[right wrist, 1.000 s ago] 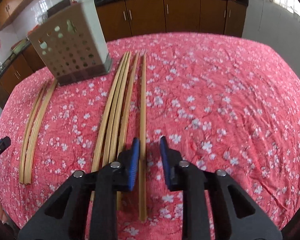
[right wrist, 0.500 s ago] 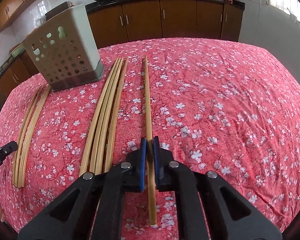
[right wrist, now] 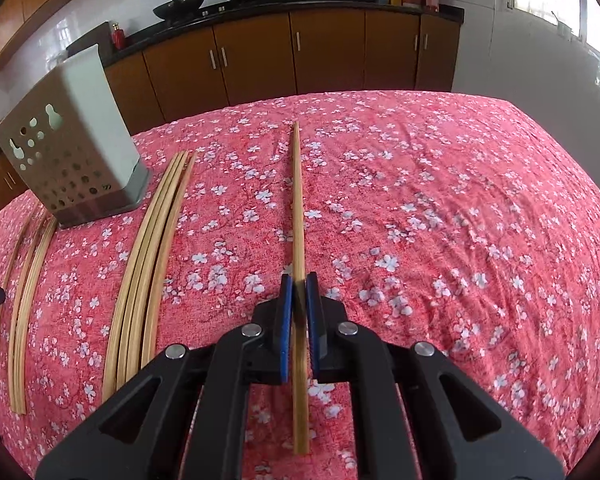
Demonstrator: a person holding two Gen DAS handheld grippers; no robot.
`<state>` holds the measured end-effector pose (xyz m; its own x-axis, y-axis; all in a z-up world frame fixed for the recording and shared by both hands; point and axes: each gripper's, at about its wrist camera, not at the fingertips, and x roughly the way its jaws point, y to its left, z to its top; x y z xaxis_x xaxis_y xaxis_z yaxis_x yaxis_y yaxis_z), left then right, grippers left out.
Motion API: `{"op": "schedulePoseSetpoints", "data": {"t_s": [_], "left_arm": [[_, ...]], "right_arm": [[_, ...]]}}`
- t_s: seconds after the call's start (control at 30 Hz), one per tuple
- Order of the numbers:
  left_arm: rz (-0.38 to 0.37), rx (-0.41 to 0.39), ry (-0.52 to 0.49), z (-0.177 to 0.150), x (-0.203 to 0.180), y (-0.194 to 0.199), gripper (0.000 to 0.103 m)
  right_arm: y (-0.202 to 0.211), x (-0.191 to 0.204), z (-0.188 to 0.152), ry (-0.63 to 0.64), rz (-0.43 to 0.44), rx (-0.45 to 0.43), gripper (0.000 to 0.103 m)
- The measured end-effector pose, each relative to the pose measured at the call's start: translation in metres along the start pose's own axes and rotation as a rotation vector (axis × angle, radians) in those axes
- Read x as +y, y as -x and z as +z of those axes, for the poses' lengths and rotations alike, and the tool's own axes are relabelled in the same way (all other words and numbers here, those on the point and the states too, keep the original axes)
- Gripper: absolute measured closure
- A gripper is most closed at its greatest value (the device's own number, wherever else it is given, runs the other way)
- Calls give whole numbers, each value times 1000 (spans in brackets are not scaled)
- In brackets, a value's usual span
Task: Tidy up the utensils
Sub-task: 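Close the left tool on one bamboo chopstick while the right tool grasps another, then lift the left tool's chopstick toward the holder while the right tool lifts its own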
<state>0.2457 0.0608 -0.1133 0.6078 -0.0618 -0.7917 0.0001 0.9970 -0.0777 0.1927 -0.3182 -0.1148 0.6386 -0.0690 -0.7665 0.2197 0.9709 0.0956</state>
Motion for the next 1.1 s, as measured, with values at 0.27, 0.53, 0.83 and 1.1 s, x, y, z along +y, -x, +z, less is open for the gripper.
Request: {"op": "schedulePoseSetpoints", "data": {"t_s": [0.27, 0.53, 0.83, 1.1], "left_arm": [[-6, -26, -15, -22, 4, 17, 93], [2, -28, -24, -35, 5, 31, 93], [17, -29, -35, -31, 3, 22, 94], [14, -81, -27, -23, 2, 46, 95]], "right_arm": [[5, 8, -10, 47, -24, 0, 95], [7, 5, -12, 33, -11, 1, 95], [11, 1, -17, 15, 19, 6, 95], [51, -12, -5, -11, 49, -128, 96]]}}
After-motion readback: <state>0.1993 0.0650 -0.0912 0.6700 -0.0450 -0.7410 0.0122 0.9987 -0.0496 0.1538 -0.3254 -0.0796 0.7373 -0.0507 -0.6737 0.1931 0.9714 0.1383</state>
